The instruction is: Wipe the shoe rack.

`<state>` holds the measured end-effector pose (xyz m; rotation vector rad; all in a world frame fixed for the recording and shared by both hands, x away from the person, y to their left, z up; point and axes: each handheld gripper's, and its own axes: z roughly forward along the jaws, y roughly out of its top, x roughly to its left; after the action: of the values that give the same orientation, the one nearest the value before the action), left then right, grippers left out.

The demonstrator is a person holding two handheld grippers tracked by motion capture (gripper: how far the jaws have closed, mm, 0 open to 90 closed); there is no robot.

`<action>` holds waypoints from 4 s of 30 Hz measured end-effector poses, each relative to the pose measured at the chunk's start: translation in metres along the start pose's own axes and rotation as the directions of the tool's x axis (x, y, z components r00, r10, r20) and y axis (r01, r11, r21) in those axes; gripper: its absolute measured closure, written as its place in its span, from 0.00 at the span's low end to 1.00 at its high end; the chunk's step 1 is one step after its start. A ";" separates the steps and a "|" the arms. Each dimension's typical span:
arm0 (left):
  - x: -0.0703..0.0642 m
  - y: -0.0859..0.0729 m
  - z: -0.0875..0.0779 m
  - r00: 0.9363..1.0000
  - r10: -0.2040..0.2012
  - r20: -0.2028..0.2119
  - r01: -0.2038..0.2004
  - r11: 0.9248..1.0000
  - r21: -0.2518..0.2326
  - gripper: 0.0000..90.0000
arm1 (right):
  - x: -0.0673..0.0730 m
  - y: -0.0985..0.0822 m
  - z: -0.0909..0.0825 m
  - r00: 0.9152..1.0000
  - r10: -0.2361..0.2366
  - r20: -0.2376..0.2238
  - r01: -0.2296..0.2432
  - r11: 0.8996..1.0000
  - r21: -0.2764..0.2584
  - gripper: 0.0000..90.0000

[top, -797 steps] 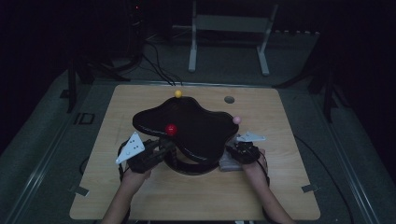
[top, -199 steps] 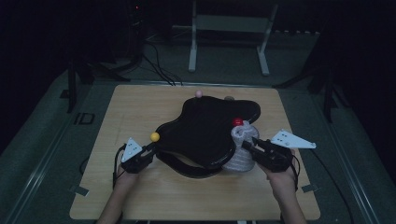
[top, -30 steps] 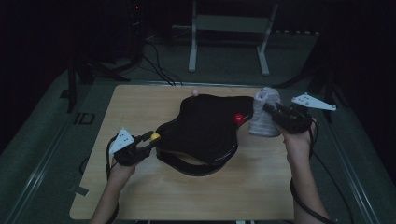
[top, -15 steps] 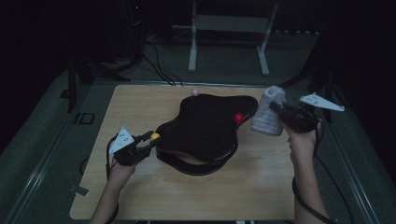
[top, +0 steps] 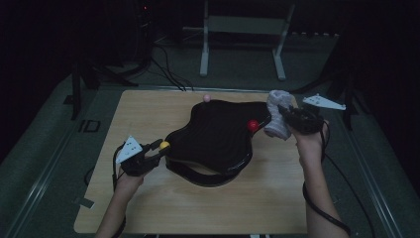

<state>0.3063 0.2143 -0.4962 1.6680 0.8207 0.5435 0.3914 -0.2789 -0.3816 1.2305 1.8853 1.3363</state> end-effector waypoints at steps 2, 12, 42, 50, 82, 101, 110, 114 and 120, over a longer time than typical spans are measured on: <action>0.000 0.000 0.000 1.000 -0.001 0.001 0.001 1.000 -0.001 0.67 | -0.003 -0.008 0.001 1.000 0.017 -0.002 -0.017 1.000 0.007 0.82; -0.002 0.000 -0.001 1.000 0.001 -0.011 -0.001 1.000 0.001 0.67 | -0.008 -0.036 -0.011 0.999 0.044 0.004 -0.044 0.999 0.030 0.82; -0.011 -0.004 -0.002 1.000 0.006 0.022 -0.006 1.000 -0.015 0.67 | 0.100 -0.149 0.009 0.981 -0.096 -0.170 0.127 0.976 0.179 0.81; -0.030 -0.002 0.008 0.995 0.049 0.083 -0.049 0.999 0.006 0.66 | 0.068 -0.148 0.035 0.995 -0.063 -0.075 0.078 0.972 0.220 0.81; -0.034 -0.003 0.015 0.993 0.025 0.116 -0.026 1.000 0.006 0.67 | 0.065 -0.147 0.070 0.988 -0.119 -0.096 0.141 0.953 0.268 0.82; -0.040 -0.005 0.012 0.992 0.016 0.124 -0.018 1.000 0.008 0.67 | 0.110 -0.165 0.045 0.969 -0.192 -0.154 0.231 0.926 0.298 0.82; -0.048 -0.005 0.011 0.988 0.043 0.147 -0.047 0.999 0.022 0.67 | 0.111 -0.165 0.045 0.971 -0.152 -0.184 0.203 0.933 0.299 0.82; -0.050 -0.005 0.014 0.986 0.041 0.159 -0.045 0.999 0.021 0.67 | 0.093 -0.155 0.055 0.983 -0.140 -0.123 0.171 0.940 0.297 0.82; -0.050 -0.006 0.016 0.985 0.022 0.169 -0.026 0.999 0.021 0.67 | 0.095 -0.156 0.060 0.983 -0.160 -0.090 0.180 0.937 0.300 0.82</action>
<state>0.2837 0.1666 -0.5021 1.7208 0.6862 0.4036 0.3379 -0.1831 -0.5392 1.1456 2.2547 1.0287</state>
